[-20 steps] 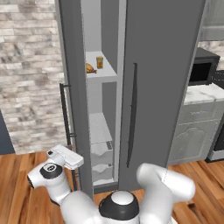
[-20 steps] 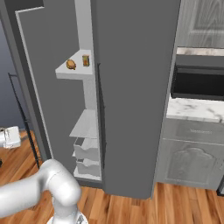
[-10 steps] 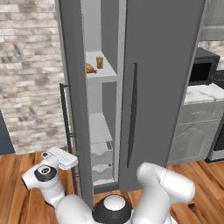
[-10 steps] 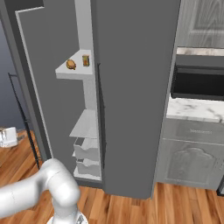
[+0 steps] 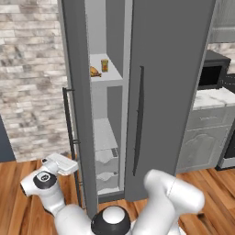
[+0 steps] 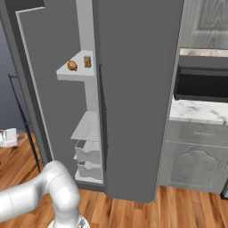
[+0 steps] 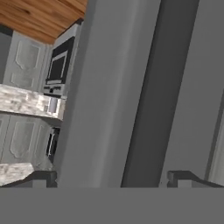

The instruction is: There's a chicken drumstick in the fridge that needs to be moved to the freezer for freezing. Pick up the chicken drumstick from the fridge, place it on any shelf in the freezer, and close the fridge and freezer doors when done.

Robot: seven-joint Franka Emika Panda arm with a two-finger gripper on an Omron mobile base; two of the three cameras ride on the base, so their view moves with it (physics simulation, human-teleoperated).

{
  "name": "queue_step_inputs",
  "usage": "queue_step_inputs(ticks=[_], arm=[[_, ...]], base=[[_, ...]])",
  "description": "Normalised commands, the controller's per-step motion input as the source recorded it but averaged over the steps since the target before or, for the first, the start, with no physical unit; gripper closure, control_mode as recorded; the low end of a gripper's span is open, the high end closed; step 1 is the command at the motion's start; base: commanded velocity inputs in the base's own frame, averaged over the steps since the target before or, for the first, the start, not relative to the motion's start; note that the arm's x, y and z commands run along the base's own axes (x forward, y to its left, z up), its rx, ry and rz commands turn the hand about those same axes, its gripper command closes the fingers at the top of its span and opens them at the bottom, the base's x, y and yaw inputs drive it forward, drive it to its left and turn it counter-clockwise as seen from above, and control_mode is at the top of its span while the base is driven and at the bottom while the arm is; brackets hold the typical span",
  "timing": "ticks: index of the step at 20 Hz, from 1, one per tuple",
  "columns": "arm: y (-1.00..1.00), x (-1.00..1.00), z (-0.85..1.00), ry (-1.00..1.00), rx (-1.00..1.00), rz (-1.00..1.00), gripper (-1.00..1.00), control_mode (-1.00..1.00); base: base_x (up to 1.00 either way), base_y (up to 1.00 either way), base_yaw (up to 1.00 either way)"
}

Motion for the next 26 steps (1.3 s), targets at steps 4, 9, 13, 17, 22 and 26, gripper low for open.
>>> queue_step_inputs(ticks=[4, 9, 13, 17, 22, 26], arm=[[0.00, 0.35, -0.10, 0.00, 0.00, 0.00, -1.00, -1.00], [0.00, 0.30, -0.14, 0.00, 0.00, 0.00, -1.00, -1.00], [0.00, 0.27, -0.17, 0.04, 0.00, 0.00, -1.00, -1.00], [0.00, 0.30, -0.16, 0.04, 0.00, 0.00, -1.00, -1.00], [-0.16, 0.06, -0.04, 0.02, 0.00, 0.00, -1.00, -1.00], [-0.39, 0.00, 0.00, 0.01, 0.00, 0.00, -1.00, -1.00]], base=[[0.00, 0.00, 0.00], [0.00, 0.00, 0.00], [0.00, 0.00, 0.00], [0.00, 0.00, 0.00], [0.00, 0.00, 0.00], [0.00, 0.00, 0.00]])
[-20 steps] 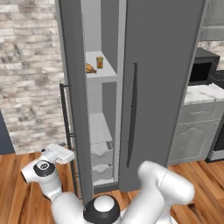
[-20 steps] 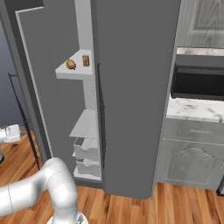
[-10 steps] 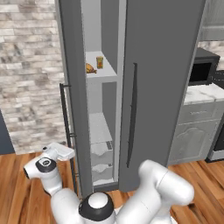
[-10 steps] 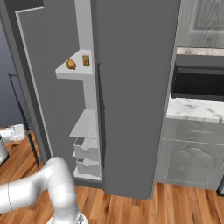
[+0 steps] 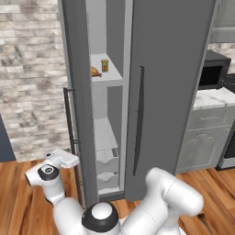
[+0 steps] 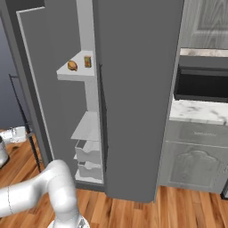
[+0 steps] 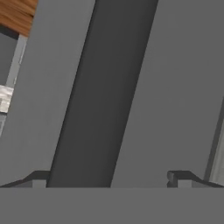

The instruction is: There's a chicken drumstick in the fridge that needs to be moved to the freezer for freezing. Pick up the chicken drumstick from the fridge, place it on any shelf in the freezer, and close the fridge and freezer doors when done.

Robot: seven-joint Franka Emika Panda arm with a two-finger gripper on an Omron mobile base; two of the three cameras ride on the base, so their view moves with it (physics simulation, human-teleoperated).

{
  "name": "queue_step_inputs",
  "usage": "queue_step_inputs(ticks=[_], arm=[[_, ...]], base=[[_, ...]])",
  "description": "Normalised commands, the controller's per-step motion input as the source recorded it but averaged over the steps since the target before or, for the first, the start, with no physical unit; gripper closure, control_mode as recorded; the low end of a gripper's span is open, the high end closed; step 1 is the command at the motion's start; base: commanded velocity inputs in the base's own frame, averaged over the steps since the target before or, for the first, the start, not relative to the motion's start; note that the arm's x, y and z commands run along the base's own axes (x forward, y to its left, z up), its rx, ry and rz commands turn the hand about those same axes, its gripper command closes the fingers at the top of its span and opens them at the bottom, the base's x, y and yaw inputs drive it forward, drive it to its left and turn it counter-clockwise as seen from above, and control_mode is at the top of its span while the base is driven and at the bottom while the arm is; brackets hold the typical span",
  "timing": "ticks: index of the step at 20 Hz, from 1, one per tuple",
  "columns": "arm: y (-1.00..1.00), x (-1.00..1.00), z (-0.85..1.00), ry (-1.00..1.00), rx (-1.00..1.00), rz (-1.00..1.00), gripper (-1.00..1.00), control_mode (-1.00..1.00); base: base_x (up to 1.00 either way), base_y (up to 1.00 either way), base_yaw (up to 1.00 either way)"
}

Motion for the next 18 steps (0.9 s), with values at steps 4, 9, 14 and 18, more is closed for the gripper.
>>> queue_step_inputs(ticks=[4, 9, 14, 18], arm=[[-0.48, 0.00, 0.00, 0.00, 0.00, 0.00, -1.00, -1.00], [-0.62, 0.01, 0.00, 0.00, 0.01, 0.00, -1.00, -1.00], [-0.77, 0.04, 0.00, 0.00, 0.06, 0.00, -1.00, -1.00], [-0.70, 0.11, 0.00, 0.00, 0.06, 0.00, -1.00, -1.00]], base=[[0.00, 0.00, 0.00], [0.00, 0.00, 0.00], [0.00, 0.00, 0.00], [0.00, 0.00, 0.00]])
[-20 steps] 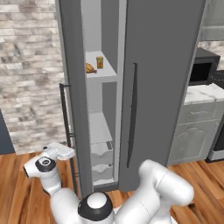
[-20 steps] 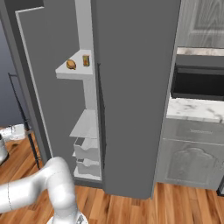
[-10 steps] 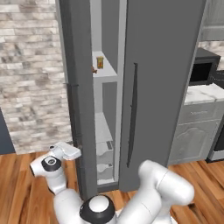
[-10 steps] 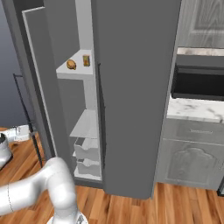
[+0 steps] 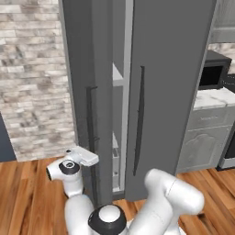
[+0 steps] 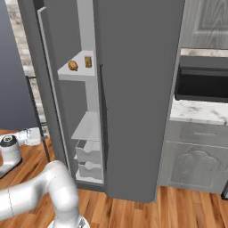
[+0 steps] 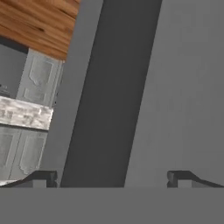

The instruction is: There's a chicken drumstick in the fridge that needs to be moved to the freezer for freezing. Pick up the chicken drumstick from the fridge, place it on any shelf in the freezer, and close the fridge and freezer doors when done.

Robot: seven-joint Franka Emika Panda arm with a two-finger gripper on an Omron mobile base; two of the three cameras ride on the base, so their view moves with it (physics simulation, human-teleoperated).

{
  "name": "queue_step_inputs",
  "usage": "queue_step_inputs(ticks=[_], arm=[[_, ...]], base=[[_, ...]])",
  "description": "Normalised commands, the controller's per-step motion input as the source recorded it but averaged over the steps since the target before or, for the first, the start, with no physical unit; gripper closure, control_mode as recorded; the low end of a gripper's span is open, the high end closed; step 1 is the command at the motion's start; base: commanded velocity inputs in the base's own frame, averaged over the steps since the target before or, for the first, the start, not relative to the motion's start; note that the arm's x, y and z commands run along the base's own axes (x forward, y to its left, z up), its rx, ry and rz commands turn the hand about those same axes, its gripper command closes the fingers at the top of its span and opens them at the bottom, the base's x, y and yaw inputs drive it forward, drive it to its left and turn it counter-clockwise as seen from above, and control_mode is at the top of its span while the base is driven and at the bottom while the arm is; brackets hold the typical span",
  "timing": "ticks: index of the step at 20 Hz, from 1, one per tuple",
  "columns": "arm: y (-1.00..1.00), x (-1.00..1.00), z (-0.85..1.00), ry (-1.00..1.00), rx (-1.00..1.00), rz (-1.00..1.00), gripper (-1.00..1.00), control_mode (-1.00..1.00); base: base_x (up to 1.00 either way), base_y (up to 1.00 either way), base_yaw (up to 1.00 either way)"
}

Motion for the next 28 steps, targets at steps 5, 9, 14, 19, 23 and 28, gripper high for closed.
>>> queue_step_inputs(ticks=[5, 9, 14, 19, 23, 28], arm=[[-0.50, 0.28, 0.00, -0.01, 0.06, 0.02, -1.00, -1.00], [-0.35, 0.36, 0.00, -0.05, 0.05, 0.03, -1.00, -1.00], [-0.30, 0.42, 0.00, -0.03, 0.04, 0.05, -1.00, -1.00], [-0.32, 0.41, 0.00, -0.01, 0.04, 0.07, -1.00, -1.00], [-0.27, 0.42, 0.00, 0.00, 0.04, 0.06, -1.00, -1.00], [-0.17, 0.54, 0.00, 0.01, 0.02, 0.04, -1.00, -1.00]], base=[[0.00, 0.00, 0.00], [0.00, 0.00, 0.00], [0.00, 0.00, 0.00], [0.00, 0.00, 0.00], [0.00, 0.00, 0.00], [0.00, 0.00, 0.00]])
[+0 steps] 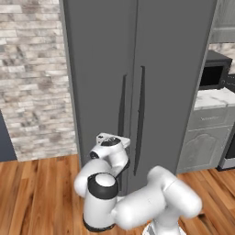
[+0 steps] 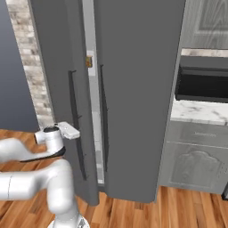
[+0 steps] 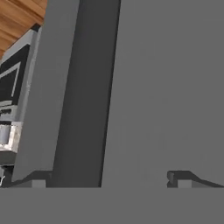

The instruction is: There's a chicken drumstick in the fridge that needs to be moved to the freezer for freezing. Pick up the chicken drumstick from the fridge, place it on any shelf in the freezer, and close the fridge and freezer doors when done.

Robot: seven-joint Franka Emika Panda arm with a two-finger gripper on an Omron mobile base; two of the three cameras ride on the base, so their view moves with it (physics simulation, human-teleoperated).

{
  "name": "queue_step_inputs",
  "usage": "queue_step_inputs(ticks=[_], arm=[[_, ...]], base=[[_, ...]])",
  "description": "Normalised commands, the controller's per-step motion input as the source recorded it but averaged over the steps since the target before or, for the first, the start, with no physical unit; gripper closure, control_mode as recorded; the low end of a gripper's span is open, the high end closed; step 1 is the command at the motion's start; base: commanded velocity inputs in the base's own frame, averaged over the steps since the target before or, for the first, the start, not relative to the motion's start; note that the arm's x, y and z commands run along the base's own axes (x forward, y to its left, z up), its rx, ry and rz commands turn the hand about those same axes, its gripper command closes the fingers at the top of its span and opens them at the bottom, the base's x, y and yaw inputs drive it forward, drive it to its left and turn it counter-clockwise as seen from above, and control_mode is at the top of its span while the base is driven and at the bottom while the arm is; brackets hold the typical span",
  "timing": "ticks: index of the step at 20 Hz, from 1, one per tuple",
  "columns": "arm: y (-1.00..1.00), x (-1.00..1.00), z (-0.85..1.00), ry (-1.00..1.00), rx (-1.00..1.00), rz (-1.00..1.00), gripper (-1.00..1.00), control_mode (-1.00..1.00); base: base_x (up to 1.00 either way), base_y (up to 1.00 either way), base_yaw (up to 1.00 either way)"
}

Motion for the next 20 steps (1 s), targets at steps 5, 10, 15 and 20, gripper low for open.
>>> queue_step_inputs(ticks=[5, 10, 15, 20], arm=[[-0.11, 0.57, 0.00, 0.03, 0.00, 0.02, -1.00, -1.00], [-0.24, 0.47, 0.00, 0.00, 0.01, 0.05, -1.00, -1.00], [-0.24, 0.46, 0.00, 0.00, 0.01, 0.06, -1.00, -1.00], [-0.20, 0.48, 0.00, 0.00, 0.00, 0.05, -1.00, -1.00]], base=[[0.00, 0.00, 0.00], [0.00, 0.00, 0.00], [0.00, 0.00, 0.00], [0.00, 0.00, 0.00]])
